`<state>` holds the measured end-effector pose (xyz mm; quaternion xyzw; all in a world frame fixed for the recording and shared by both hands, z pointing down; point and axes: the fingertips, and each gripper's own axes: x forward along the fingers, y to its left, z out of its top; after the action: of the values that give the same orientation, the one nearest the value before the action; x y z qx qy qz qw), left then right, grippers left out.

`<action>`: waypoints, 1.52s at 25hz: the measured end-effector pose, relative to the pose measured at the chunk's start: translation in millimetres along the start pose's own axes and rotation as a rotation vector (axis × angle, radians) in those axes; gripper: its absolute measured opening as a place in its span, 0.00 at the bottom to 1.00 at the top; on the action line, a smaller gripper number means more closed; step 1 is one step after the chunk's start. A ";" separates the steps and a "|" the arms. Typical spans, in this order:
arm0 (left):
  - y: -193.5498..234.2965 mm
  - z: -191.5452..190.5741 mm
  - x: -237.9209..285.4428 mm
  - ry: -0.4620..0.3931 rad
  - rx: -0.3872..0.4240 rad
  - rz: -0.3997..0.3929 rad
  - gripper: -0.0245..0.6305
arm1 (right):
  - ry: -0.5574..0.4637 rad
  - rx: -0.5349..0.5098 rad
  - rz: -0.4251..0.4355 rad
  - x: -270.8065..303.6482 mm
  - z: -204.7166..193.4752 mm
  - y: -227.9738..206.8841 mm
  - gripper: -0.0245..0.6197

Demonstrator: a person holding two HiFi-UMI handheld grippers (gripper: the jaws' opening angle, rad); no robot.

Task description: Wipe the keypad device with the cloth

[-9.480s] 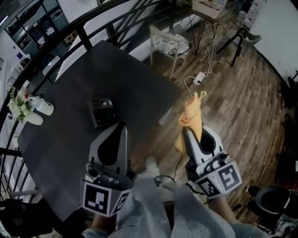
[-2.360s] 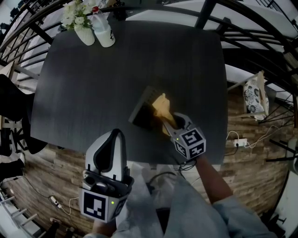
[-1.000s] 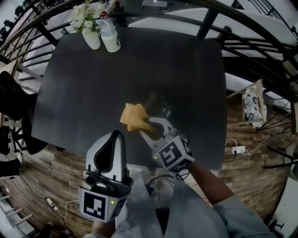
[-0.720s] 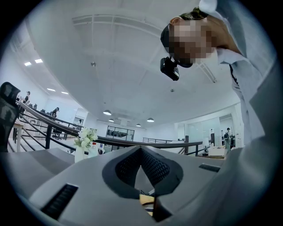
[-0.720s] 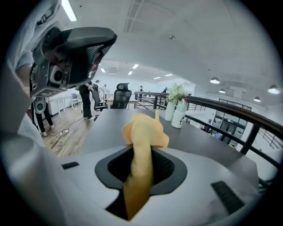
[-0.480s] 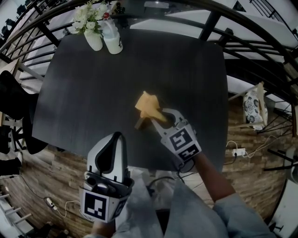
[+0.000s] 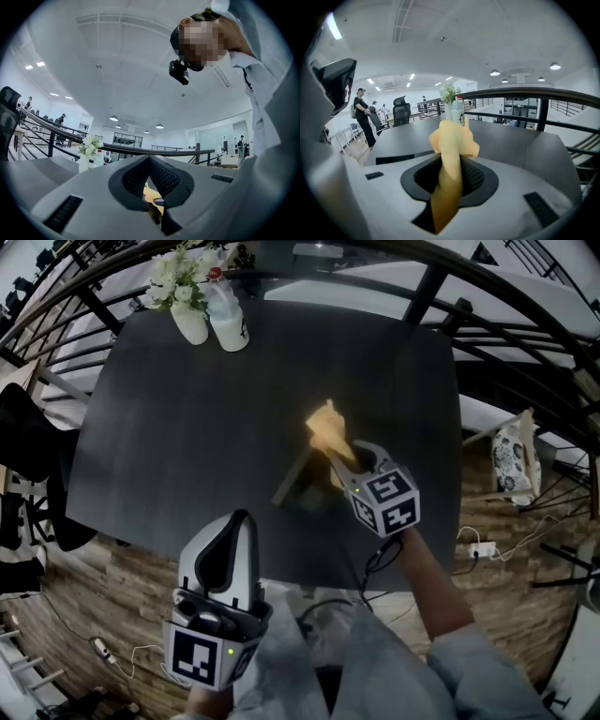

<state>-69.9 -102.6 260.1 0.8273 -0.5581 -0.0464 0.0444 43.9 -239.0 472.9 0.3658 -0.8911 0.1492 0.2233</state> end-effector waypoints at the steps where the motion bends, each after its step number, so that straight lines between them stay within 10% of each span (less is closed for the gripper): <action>1: -0.6 -0.3 0.1 0.001 -0.003 -0.003 0.04 | 0.005 0.014 -0.005 -0.2 -4.5 -2.4 0.19; 21: -8.8 -1.0 7.1 0.013 0.004 -0.042 0.04 | 0.120 0.172 -0.064 -32.2 -92.0 -1.2 0.19; 38: -17.3 8.5 2.2 -0.008 0.018 -0.097 0.04 | -0.158 0.171 -0.192 -123.5 -7.8 21.3 0.19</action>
<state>-54.2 -98.3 249.5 0.8536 -0.5178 -0.0467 0.0324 109.0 -148.6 414.8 0.4776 -0.8509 0.1733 0.1335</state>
